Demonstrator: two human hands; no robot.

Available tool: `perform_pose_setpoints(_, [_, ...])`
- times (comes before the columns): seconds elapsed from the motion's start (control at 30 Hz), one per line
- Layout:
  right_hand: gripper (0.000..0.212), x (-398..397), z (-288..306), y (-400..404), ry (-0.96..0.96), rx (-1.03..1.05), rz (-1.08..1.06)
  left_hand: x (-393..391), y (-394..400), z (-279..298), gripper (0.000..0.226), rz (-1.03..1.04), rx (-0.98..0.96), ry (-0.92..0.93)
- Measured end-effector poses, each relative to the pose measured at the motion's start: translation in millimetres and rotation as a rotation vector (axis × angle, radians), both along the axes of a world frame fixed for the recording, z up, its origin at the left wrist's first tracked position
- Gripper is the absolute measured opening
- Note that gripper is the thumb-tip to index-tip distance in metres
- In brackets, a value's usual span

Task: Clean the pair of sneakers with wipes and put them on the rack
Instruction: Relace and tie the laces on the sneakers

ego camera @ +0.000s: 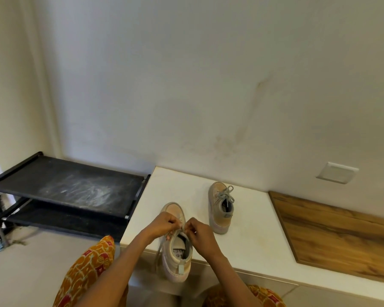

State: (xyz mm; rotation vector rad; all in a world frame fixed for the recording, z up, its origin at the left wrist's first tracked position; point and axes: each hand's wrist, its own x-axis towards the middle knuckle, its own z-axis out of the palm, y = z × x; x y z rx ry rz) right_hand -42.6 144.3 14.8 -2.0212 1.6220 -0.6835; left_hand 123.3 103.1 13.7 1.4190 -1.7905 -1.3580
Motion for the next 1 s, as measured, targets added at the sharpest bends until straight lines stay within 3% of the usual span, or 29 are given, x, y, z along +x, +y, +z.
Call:
perform_pose_setpoints(0.1, [0.017, 4, 3, -1, 0.077, -0.014, 0.010, 1, 0, -2, 0.018, 0.000, 0.015, 0.004])
perform_pose_setpoints(0.23, [0.010, 1, 2, -2, 0.004, -0.027, -0.056, 1, 2, 0, 0.018, -0.007, 0.016, 0.014])
perform_pose_setpoints(0.4, [0.017, 3, 2, 3, 0.107, -0.071, -0.033, 2, 2, 4, 0.015, -0.032, 0.003, 0.010])
perform_pose_setpoints(0.6, [0.012, 9, 3, 3, -0.002, -0.035, -0.128, 7, 1, 5, 0.011, -0.114, 0.002, 0.024])
perform_pose_setpoints(0.77, [0.013, 1, 4, -7, -0.016, 0.021, -0.077, 5, 0, 0, 0.004, -0.060, -0.119, -0.046])
perform_pose_setpoints(0.83, [0.005, -4, 5, -14, -0.078, -0.029, -0.111, 3, 2, -2, 0.004, -0.029, -0.155, -0.040])
perform_pose_setpoints(0.93, [0.010, -6, 12, -25, -0.249, -0.088, -0.313, 2, 4, -2, 0.003, -0.033, -0.255, -0.088])
perform_pose_setpoints(1.0, [0.018, -6, 18, -32, -0.356, 0.062, -0.325, 0, 4, -1, 0.004, -0.054, -0.318, -0.129])
